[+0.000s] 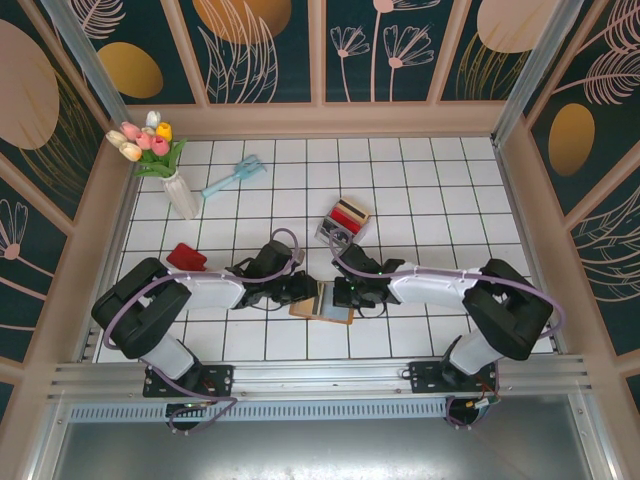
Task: Put the credit cards into the card holder
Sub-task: Press the card holder at the bottom-center of the table.
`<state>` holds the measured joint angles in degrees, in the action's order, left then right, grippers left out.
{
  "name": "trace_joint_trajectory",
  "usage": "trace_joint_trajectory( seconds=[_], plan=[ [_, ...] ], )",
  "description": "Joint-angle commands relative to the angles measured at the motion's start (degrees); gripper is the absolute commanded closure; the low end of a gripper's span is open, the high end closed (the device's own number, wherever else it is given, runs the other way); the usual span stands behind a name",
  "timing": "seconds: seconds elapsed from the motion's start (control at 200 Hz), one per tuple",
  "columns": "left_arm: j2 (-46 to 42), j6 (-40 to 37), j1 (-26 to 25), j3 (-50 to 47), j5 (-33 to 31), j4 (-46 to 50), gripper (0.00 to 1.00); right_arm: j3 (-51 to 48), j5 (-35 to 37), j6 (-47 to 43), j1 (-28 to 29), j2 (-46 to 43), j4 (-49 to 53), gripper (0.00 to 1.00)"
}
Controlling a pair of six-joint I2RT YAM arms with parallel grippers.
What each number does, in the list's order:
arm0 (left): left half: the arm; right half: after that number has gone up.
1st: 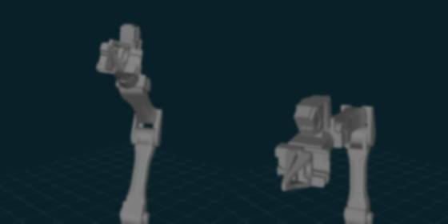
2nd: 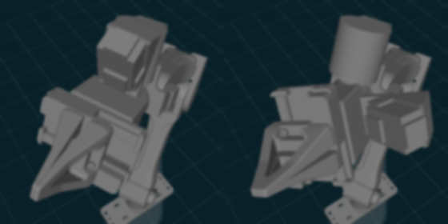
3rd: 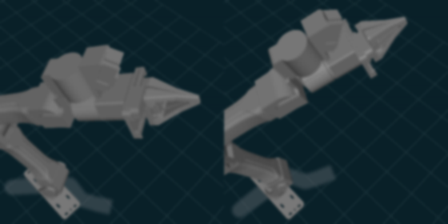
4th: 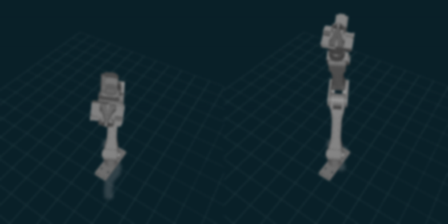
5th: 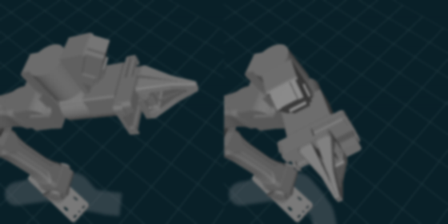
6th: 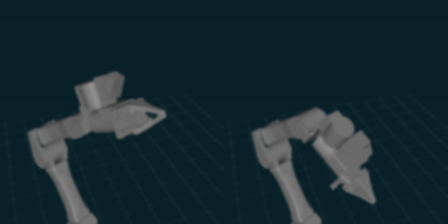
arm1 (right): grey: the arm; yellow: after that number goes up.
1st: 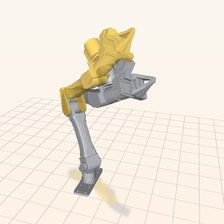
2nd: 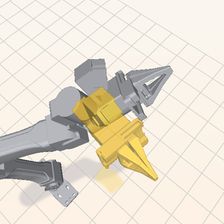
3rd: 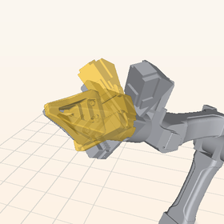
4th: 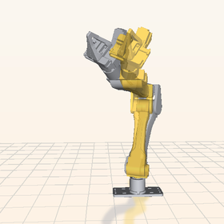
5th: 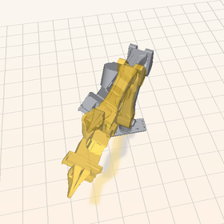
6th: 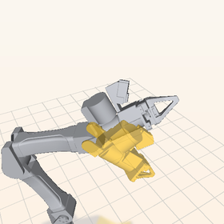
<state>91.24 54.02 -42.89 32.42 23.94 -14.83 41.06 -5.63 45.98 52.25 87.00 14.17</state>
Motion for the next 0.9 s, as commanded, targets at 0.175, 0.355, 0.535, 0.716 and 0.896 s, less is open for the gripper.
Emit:
trace_joint_trajectory(
  seconds=[0.175, 0.355, 0.535, 0.716, 0.896],
  plan=[
    [0.1, -2.1, 0.5, -1.2, -6.5, 7.5, 0.78, 5.4, 7.7, -2.4, 0.5, -3.0, 11.1, 0.9],
    [-4.8, -1.9, 0.5, 0.7, -7.2, 8.0, 0.73, 7.1, 13.2, -3.2, -0.7, -9.2, 9.8, 0.84],
    [-8.6, 0.1, 1.2, 5.1, -11.5, 8.2, 0.64, 8.6, 9.9, -14.1, -11.6, -12.6, 6.9, 0.77],
    [-1.3, 2.9, 6.5, 10.8, -6.3, 4.2, 0.55, 14.7, 9.5, -24.3, -20.5, -9.5, 7.1, 0.69],
    [6.5, 7.2, 8.9, 17.6, -4.3, -1.3, 0.48, 21.5, -5.3, -28.7, -31.6, -2.0, 3.0, 0.51]
  ],
)
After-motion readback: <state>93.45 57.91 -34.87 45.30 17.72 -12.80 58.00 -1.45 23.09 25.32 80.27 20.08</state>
